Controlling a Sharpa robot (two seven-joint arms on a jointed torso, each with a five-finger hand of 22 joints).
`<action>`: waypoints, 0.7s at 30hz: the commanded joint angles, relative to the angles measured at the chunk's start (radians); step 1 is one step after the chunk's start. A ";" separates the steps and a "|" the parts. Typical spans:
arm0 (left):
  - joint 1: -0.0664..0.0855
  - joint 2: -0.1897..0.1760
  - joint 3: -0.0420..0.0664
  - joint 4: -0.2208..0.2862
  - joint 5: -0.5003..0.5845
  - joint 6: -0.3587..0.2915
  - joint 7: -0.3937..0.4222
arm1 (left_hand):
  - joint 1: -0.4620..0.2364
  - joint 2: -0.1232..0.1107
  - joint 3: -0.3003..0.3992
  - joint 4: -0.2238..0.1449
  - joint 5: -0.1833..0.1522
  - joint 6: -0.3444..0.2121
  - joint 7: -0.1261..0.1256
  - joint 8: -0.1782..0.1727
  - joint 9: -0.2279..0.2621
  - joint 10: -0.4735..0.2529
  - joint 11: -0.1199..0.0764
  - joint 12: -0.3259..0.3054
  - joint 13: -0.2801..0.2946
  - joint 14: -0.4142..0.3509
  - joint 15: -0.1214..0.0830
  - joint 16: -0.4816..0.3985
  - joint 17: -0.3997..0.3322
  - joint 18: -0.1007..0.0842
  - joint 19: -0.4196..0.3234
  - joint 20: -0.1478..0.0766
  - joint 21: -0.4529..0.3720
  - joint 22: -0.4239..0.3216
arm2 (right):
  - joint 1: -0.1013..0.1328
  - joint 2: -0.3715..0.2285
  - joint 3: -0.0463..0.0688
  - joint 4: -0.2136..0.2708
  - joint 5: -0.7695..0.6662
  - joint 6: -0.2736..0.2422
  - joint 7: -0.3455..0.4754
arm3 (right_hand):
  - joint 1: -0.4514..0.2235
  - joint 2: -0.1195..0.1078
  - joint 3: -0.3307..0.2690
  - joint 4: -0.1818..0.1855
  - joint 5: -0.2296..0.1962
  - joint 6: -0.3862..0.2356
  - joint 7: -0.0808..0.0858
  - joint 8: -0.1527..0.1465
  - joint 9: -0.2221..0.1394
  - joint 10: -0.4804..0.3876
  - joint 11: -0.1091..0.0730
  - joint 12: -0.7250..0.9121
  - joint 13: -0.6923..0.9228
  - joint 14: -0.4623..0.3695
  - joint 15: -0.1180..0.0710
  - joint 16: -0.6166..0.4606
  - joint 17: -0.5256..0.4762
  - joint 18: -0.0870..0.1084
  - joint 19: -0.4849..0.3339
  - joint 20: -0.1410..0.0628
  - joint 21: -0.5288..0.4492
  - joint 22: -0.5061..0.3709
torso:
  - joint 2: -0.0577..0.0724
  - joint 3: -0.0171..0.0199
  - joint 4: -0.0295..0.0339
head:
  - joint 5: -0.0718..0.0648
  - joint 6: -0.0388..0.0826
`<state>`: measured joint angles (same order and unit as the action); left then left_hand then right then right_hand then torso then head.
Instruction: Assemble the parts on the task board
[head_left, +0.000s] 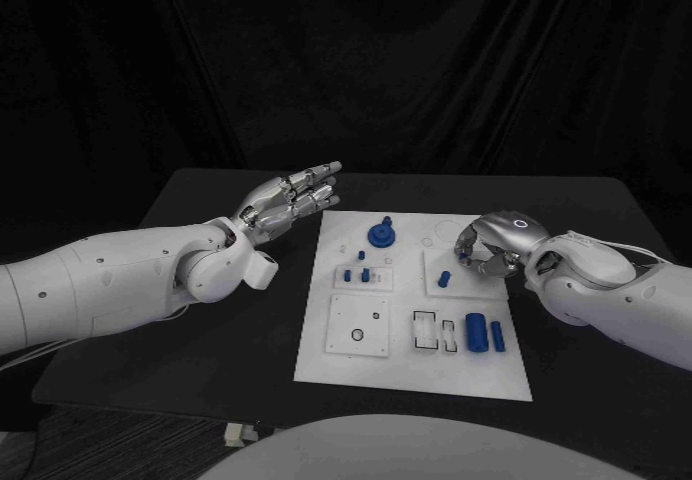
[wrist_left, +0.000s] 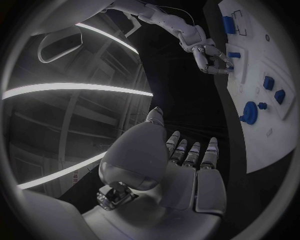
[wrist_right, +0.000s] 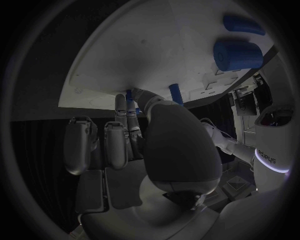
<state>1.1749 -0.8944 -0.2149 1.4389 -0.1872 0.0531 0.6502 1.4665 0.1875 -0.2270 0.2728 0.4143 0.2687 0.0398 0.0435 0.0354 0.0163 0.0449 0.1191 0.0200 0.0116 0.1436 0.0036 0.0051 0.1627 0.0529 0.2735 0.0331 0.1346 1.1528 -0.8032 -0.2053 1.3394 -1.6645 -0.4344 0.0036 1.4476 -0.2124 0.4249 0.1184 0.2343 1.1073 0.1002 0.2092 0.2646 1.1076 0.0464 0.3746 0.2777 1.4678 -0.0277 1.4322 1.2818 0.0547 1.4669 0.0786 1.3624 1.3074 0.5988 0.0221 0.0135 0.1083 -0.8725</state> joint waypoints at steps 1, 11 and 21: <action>-0.002 0.003 0.001 -0.001 0.009 0.014 0.000 | 0.009 0.000 0.001 -0.009 0.005 0.008 0.003 0.005 0.001 -0.001 -0.009 0.006 0.001 0.003 0.008 0.007 0.001 0.019 0.001 0.007 0.004 0.002 | -0.004 -0.005 -0.001 0.003 0.011 -0.028 0.003 | 0.002 0.009 0.002 -0.007 0.002 -0.009 0.002 0.009 0.005 -0.002 -0.006 0.007 0.002 0.048 -0.006 -0.004 -0.006 -0.004 0.016 -0.006 -0.004 0.197 | 0.000 0.0001 0.0001 | 0.002 0.000; -0.004 0.005 0.001 -0.006 0.009 0.021 -0.012 | 0.017 0.002 0.002 -0.015 0.014 0.022 0.014 0.010 0.003 -0.001 -0.009 0.007 0.001 0.006 0.011 0.009 0.002 0.019 0.007 0.011 0.007 0.008 | -0.002 -0.027 -0.001 0.026 0.017 -0.048 0.000 | 0.006 0.008 0.003 -0.011 0.012 -0.012 0.003 0.017 0.013 -0.003 -0.006 0.012 0.005 0.046 -0.006 -0.007 -0.011 -0.004 0.015 -0.006 -0.008 0.196 | 0.000 -0.0002 0.0001 | 0.005 0.000; -0.006 0.006 0.001 -0.011 0.009 0.030 -0.024 | 0.020 0.002 0.002 -0.017 0.016 0.025 0.018 0.012 0.003 -0.001 -0.004 0.008 0.002 0.010 0.015 0.011 0.003 0.019 0.014 0.014 0.011 0.015 | 0.024 -0.055 -0.001 0.065 0.018 -0.066 -0.011 | 0.006 0.007 0.004 -0.012 0.014 -0.015 0.005 0.019 0.016 -0.002 -0.005 0.015 0.005 0.043 -0.006 -0.015 -0.027 -0.002 0.012 -0.006 -0.014 0.194 | 0.000 0.0000 -0.0001 | 0.004 0.000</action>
<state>1.1700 -0.8909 -0.2149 1.4274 -0.1869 0.0663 0.6246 1.4765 0.1872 -0.2270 0.2618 0.4249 0.2861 0.0573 0.0503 0.0376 0.0163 0.0448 0.1229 0.0207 0.0219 0.1538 0.0115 0.0072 0.1626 0.0639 0.2844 0.0406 0.1486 1.1724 -0.8562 -0.2067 1.3987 -1.6470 -0.4725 0.0071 1.4501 -0.2100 0.4292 0.1142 0.2437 1.0986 0.1059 0.2275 0.2811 1.1076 0.0464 0.3872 0.2821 1.4678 -0.0277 1.4213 1.2565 0.0547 1.4670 0.0787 1.3514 1.3081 0.5989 0.0221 0.0135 0.1136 -0.8725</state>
